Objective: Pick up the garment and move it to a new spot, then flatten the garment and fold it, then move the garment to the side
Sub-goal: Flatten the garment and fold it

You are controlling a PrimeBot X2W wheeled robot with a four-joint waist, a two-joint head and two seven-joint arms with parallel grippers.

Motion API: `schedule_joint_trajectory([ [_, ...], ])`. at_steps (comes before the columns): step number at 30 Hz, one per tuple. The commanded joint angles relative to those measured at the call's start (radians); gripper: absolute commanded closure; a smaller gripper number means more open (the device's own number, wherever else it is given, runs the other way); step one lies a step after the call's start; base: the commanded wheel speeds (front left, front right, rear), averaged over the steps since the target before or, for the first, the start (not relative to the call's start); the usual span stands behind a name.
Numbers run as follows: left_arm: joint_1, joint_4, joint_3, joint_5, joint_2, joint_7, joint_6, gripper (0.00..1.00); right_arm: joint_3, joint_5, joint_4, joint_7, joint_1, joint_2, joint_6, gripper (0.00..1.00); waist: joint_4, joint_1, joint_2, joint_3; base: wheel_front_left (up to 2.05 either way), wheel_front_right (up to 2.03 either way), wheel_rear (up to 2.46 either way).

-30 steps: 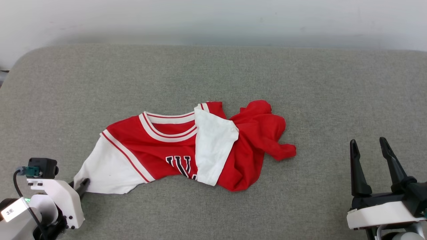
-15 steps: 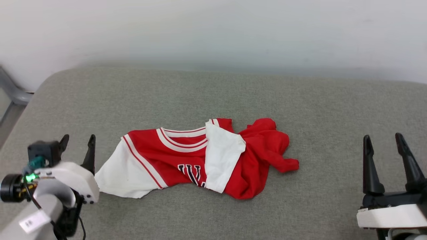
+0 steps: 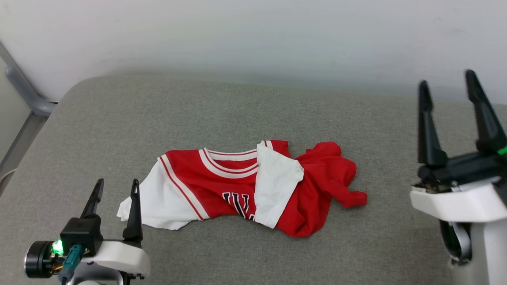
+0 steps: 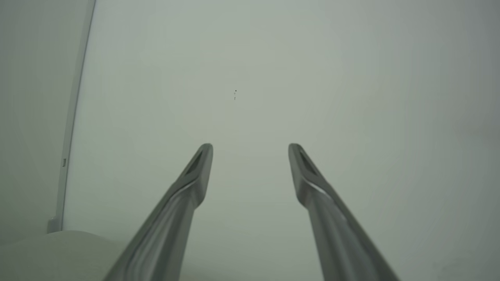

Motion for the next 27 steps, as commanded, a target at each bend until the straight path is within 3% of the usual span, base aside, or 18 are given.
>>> schedule_joint_trajectory([
  [1, 0.022, -0.011, 0.024, 0.031, -0.023, -0.002, -0.015, 0.0, 0.047, 0.028, 0.041, -0.002, -0.056, -0.035, -0.001, 0.0, 0.009, 0.0001, 0.0, 0.008, 0.0, 0.0, 0.0],
  [3, 0.028, -0.015, 0.039, 0.044, -0.034, -0.002, -0.024, 0.0, 0.077, 0.04, 0.064, 0.004, -0.089, -0.052, -0.001, 0.0, 0.012, 0.0001, 0.0, 0.012, 0.0, 0.0, 0.0],
  [7, 0.047, -0.018, 0.093, 0.098, -0.088, -0.002, -0.064, 0.0, 0.248, 0.122, 0.163, 0.126, -0.256, -0.131, -0.001, 0.0, 0.029, 0.0001, 0.0, 0.031, 0.0, 0.0, 0.0],
  [9, 0.049, -0.016, 0.103, 0.106, -0.098, -0.002, -0.072, 0.0, 0.283, 0.149, 0.179, 0.161, -0.294, -0.143, -0.001, 0.0, 0.033, 0.0001, 0.0, 0.037, 0.0, 0.0, 0.0],
  [21, 0.005, -0.003, 0.182, 0.198, -0.199, -0.002, -0.152, 0.0, 0.836, 0.512, 0.388, 0.749, -0.615, -0.337, -0.001, 0.0, 0.09, 0.0001, 0.0, 0.118, 0.0, 0.0, 0.0],
  [27, -0.019, -0.006, 0.212, 0.232, -0.246, -0.002, -0.188, 0.0, 1.058, 0.654, 0.422, 0.948, -0.745, -0.388, -0.001, 0.0, 0.122, 0.0001, 0.0, 0.176, 0.0, 0.0, 0.0],
])
